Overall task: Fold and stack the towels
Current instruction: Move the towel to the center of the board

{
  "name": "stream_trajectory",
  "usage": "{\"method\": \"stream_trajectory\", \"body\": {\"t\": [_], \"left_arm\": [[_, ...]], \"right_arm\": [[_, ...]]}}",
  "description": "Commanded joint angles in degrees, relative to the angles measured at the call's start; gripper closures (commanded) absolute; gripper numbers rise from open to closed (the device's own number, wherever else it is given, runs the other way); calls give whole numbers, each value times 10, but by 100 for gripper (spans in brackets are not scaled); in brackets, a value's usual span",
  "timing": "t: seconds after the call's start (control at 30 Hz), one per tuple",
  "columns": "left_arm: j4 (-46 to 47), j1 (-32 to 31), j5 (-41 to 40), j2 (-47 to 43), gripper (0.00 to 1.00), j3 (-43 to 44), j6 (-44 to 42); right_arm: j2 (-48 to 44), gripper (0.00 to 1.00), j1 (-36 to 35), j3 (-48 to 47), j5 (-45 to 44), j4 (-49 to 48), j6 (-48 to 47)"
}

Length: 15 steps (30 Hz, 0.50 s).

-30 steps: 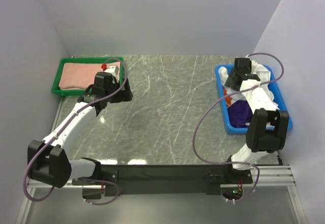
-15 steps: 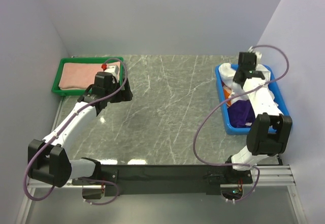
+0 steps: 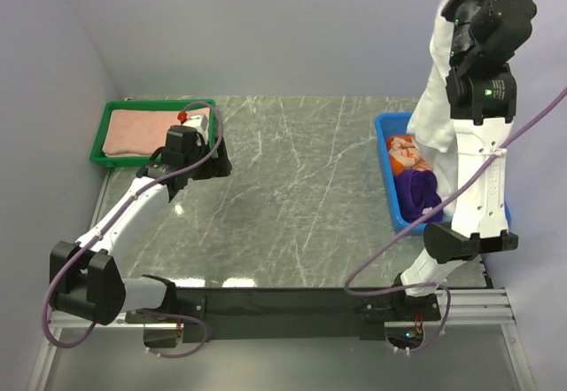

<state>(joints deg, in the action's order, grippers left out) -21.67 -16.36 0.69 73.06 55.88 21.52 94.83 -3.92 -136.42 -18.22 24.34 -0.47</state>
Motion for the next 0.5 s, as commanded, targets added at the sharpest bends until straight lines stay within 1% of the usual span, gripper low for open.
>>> {"method": "stream_trajectory", "body": {"t": [0.0,0.03,0.1,0.13,0.2,0.27,0.3,0.37,0.43,0.47], "left_arm": [[17,-1,-4,4,5,15,-6],[17,-1,-5,4,5,16,-6],[16,-1,-4,7,6,16,-6],[16,-1,-4,8,6,17,-7],[15,-1,-5,7,6,17,-7],[14,0,-4,7,6,18,-7],[13,-1,-7,7,6,19,-6],[11,1,-39,3,6,19,-3],[8,6,-57,-1,6,20,6],[3,10,-64,-3,6,21,11]], "right_arm": [[10,100,-66,1,73,-144,-80],[8,100,-83,6,85,-199,-93],[18,100,-110,-11,120,-234,-112],[25,100,-134,-26,137,-242,-110],[51,100,-154,-66,179,-242,-96],[58,100,-184,-70,206,-235,-81],[58,100,-195,-59,228,-228,-79],[41,100,-236,-26,247,-199,-75],[17,100,-267,59,267,-162,-74],[-14,100,-299,96,273,-149,-81]]}}
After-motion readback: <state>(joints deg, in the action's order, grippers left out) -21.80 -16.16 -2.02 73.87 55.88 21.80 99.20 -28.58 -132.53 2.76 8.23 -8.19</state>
